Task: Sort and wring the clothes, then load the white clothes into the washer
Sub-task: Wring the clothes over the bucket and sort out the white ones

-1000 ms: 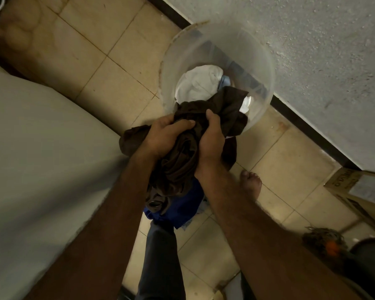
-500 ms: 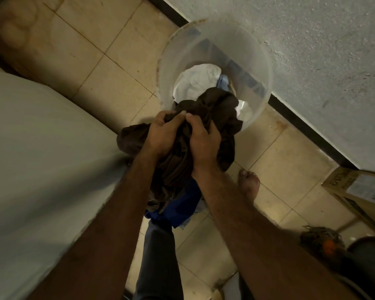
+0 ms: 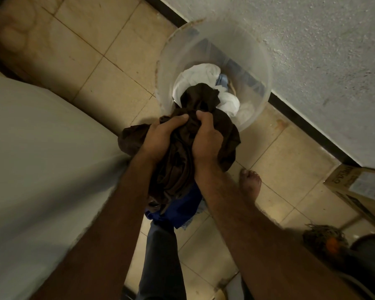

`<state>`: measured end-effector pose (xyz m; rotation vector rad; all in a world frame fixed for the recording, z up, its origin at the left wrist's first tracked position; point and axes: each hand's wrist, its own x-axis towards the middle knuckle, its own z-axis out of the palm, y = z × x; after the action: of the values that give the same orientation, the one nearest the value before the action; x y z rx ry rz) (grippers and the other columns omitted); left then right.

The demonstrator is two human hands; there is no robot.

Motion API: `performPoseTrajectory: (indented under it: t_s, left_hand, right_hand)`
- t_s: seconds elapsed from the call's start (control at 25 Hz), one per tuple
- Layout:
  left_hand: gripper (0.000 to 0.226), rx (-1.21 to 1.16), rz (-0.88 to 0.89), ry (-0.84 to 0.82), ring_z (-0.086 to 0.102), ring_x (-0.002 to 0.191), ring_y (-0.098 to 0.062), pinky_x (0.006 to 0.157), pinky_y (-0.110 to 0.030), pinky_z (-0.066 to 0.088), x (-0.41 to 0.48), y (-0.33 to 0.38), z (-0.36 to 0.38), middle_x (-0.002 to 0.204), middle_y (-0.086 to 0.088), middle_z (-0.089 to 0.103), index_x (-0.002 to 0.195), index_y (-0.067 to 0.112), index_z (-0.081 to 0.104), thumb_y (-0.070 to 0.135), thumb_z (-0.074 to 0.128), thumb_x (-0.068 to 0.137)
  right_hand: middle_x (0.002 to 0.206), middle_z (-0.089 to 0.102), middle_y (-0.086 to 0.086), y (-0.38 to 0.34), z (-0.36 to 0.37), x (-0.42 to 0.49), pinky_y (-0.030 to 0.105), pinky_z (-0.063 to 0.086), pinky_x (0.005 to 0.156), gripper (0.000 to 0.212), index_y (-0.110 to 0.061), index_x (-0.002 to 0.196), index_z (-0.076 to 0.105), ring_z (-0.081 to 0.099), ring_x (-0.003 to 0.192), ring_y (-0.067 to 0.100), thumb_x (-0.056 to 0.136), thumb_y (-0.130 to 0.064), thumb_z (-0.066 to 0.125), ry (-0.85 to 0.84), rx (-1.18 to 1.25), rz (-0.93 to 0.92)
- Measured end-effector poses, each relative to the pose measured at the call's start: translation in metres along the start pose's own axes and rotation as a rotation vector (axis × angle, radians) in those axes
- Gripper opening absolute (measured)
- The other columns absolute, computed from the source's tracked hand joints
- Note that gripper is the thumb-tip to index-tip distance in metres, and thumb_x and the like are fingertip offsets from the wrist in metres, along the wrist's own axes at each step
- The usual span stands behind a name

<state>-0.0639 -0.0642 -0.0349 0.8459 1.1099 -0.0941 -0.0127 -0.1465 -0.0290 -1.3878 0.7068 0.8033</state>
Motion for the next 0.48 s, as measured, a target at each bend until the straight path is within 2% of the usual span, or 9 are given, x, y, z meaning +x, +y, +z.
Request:
performPoseTrajectory:
  t_s: [0.08,0.16,0.2,0.28,0.36,0.4,0.44,0.48]
  left_hand:
    - [0.024,0.095,0.057,0.087,0.074,0.083,-0.023,0.071,-0.029,0.058,-0.001,-0.002,-0.001,0.095,-0.016,0.075,0.104,-0.003,0.072,0.018,0.064,0.094]
    - [0.015,0.194,0.148,0.16,0.073,0.071,-0.013,0.062,-0.021,0.056,-0.001,-0.004,-0.001,0.081,-0.006,0.075,0.091,0.004,0.073,0.016,0.063,0.095]
    - [0.015,0.211,0.173,0.196,0.073,0.069,-0.011,0.062,-0.02,0.056,-0.002,-0.004,0.0,0.078,-0.003,0.075,0.088,0.007,0.072,0.016,0.063,0.096]
    - [0.016,0.18,0.185,0.238,0.074,0.075,-0.016,0.068,-0.025,0.059,-0.004,-0.008,-0.001,0.082,-0.006,0.076,0.087,0.009,0.073,0.016,0.063,0.096]
    - [0.018,0.135,0.169,0.223,0.075,0.084,-0.022,0.078,-0.032,0.061,-0.006,-0.009,-0.003,0.088,-0.011,0.077,0.09,0.006,0.075,0.017,0.062,0.096]
    - [0.018,0.116,0.149,0.206,0.075,0.082,-0.02,0.077,-0.03,0.061,-0.005,-0.007,-0.005,0.086,-0.01,0.077,0.09,0.005,0.074,0.016,0.062,0.096]
    - [0.017,0.092,0.118,0.195,0.074,0.077,-0.016,0.071,-0.025,0.06,-0.005,-0.004,-0.004,0.081,-0.006,0.076,0.089,0.004,0.073,0.015,0.061,0.096]
    - [0.015,0.066,0.088,0.187,0.073,0.073,-0.013,0.066,-0.022,0.059,-0.005,-0.001,-0.002,0.077,-0.004,0.075,0.089,0.003,0.071,0.014,0.061,0.096]
  right_hand:
    - [0.072,0.077,-0.004,0.006,0.0,-0.006,0.025,0.061,0.063,0.024,-0.015,0.078,0.077,0.073,0.067,0.008,0.095,-0.026,0.063,0.013,-0.03,0.009]
    - [0.089,0.079,0.004,0.018,0.001,-0.008,0.041,0.064,0.078,0.025,-0.01,0.096,0.078,0.076,0.082,0.019,0.093,-0.031,0.064,0.049,-0.068,-0.026]
    - [0.095,0.078,0.005,0.022,0.002,-0.007,0.045,0.063,0.081,0.03,-0.01,0.102,0.075,0.075,0.086,0.021,0.088,-0.035,0.068,0.071,-0.083,-0.063]
    - [0.115,0.071,0.004,0.022,0.006,-0.006,0.044,0.062,0.085,0.057,-0.015,0.119,0.061,0.072,0.099,0.02,0.072,-0.042,0.076,0.118,-0.071,-0.131]
    - [0.134,0.061,0.004,0.025,0.004,-0.003,0.041,0.06,0.093,0.078,-0.023,0.14,0.046,0.067,0.114,0.022,0.071,-0.037,0.077,0.032,0.004,-0.126]
    - [0.135,0.061,0.004,0.025,0.002,-0.005,0.04,0.059,0.095,0.072,-0.024,0.144,0.046,0.066,0.116,0.023,0.078,-0.031,0.075,-0.043,0.032,-0.096]
    - [0.131,0.066,0.006,0.024,0.0,-0.007,0.037,0.059,0.093,0.059,-0.02,0.141,0.053,0.068,0.113,0.024,0.085,-0.023,0.071,-0.101,0.047,-0.051]
    - [0.12,0.071,0.007,0.023,-0.003,-0.009,0.034,0.061,0.088,0.041,-0.015,0.131,0.063,0.071,0.107,0.024,0.09,-0.018,0.067,-0.15,0.043,0.0]
